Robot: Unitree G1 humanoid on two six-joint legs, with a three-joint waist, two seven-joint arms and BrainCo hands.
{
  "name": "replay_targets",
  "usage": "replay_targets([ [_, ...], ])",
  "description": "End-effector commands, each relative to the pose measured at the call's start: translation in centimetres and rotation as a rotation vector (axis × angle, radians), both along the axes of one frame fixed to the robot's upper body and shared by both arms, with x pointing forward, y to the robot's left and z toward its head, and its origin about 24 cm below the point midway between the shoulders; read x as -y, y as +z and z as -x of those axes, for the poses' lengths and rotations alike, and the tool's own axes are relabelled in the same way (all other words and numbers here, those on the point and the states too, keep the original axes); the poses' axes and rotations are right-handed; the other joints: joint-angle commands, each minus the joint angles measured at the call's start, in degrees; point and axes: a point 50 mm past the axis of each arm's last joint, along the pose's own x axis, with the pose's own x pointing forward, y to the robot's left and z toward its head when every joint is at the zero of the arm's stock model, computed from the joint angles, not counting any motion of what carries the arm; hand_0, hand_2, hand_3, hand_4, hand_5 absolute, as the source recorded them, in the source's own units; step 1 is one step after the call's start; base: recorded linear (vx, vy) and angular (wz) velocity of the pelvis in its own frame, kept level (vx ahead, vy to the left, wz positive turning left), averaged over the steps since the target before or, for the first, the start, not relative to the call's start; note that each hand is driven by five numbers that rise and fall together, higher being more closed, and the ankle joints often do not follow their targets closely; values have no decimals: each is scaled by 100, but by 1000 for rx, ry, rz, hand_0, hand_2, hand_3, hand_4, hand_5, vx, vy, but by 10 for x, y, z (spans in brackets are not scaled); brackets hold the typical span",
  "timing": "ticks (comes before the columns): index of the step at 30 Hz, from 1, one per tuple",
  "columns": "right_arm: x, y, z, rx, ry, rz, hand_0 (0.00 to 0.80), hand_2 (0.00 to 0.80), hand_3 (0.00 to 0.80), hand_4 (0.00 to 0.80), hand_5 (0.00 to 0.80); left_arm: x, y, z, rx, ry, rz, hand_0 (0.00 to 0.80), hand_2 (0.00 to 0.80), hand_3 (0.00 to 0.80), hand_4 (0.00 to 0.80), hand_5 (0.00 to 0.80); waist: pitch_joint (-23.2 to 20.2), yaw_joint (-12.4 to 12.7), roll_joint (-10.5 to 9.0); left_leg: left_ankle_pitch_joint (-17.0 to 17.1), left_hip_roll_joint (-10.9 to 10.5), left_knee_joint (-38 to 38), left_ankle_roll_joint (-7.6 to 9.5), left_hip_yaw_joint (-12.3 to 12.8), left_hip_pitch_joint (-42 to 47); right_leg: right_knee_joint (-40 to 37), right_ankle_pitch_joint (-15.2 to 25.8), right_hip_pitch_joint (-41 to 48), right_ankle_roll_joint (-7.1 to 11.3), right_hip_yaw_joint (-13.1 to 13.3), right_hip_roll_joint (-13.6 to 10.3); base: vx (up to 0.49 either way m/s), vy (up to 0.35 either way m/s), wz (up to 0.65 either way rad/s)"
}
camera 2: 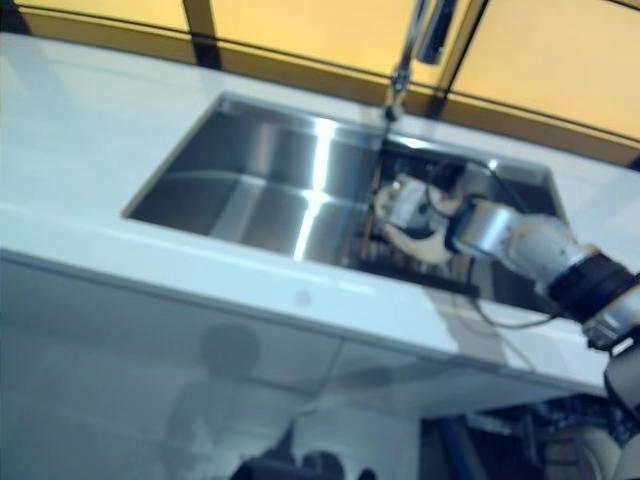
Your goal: Take plates into dishwasher
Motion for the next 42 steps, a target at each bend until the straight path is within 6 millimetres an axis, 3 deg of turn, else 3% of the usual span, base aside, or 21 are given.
replay_targets([
  [1,15,29,2,89,-52,-10,800,800,800,800,800,-10,2,5,-45,-48,-36,0,0,0,0,0,-317,117,-81,670,-150,-402,180,168,-236,-5,-303,499,528,69,-380,0,0,0],
  [7,28,32,-1,-2,-211,-224,800,800,800,800,800,-9,1,7,-55,-59,-32,0,0,0,0,0,-375,79,-59,654,-143,-402,183,190,-183,-5,-317,535,528,114,-377,17,6,-4],
  [8,38,31,-4,-65,-319,-343,515,515,515,515,515,-9,1,7,-54,-60,-29,0,0,0,0,0,-355,73,-45,655,-135,-402,179,192,-168,-5,-317,548,527,114,-383,0,0,0],
  [9,43,30,-5,-102,-371,-401,0,0,0,0,0,-9,1,7,-53,-60,-28,0,0,0,0,0,-346,64,-38,656,-135,-402,178,194,-161,-5,-316,552,524,119,-384,0,0,0],
  [10,54,27,-8,-175,-478,-504,0,0,0,0,0,-9,1,8,-54,-57,-26,0,0,0,0,0,-332,46,-31,655,-136,-402,176,202,-144,-5,-314,561,516,132,-386,0,0,0],
  [15,71,12,-14,-398,-662,-760,0,0,0,0,0,-10,0,9,-60,-57,-30,0,0,0,0,0,-305,41,-54,656,-129,-402,165,204,-76,-5,-307,615,489,135,-393,5,-1,-1],
  [25,69,-23,-24,-675,-807,-1101,0,0,0,0,0,-4,0,-1,-55,-66,-25,0,0,0,0,0,-247,38,-10,684,-83,-402,129,282,-65,-5,-282,602,463,158,-423,-1,-3,-5],
  [31,65,-42,-26,-734,-821,-1159,0,0,0,0,0,0,-1,-6,-51,-63,-15,0,0,0,0,0,-189,12,35,690,-85,-402,136,303,-71,-5,-269,575,446,191,-427,0,0,0],
  [42,51,-33,-28,-689,-728,-1193,0,0,0,0,0,4,-2,-9,-48,-53,-12,0,0,0,0,0,-183,-17,41,696,-98,-402,146,327,-73,-5,-263,559,441,228,-420,0,0,0],
])
